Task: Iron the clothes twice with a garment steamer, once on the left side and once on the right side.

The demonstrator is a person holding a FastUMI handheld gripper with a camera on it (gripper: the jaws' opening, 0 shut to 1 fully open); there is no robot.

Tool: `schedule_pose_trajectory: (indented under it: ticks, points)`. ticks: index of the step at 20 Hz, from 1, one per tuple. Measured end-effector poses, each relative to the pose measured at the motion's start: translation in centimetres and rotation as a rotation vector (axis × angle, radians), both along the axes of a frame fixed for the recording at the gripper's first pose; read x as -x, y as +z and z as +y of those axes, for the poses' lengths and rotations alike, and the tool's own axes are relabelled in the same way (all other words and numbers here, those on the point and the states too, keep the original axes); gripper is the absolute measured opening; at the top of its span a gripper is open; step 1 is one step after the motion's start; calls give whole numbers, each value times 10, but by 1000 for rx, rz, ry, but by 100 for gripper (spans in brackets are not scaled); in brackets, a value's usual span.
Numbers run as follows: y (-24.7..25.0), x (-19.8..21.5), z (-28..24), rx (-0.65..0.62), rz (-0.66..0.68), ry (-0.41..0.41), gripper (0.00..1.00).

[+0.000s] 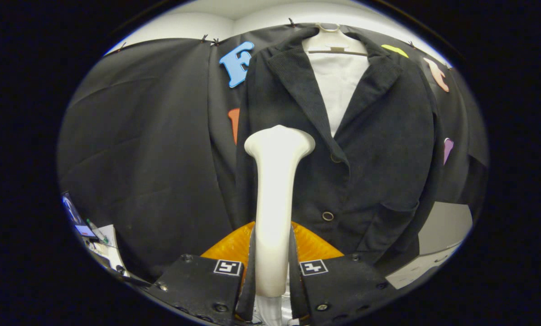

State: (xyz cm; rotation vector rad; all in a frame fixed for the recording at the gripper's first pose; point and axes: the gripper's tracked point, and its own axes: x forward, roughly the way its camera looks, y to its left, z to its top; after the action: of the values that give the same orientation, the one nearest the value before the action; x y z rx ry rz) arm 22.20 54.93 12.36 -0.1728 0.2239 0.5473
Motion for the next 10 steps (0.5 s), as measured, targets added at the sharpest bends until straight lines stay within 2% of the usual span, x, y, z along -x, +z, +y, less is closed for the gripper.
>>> schedule_pose_trajectory:
  ticks: [10]
  points:
    - [-50,-3,-19,44,72,-12,33]
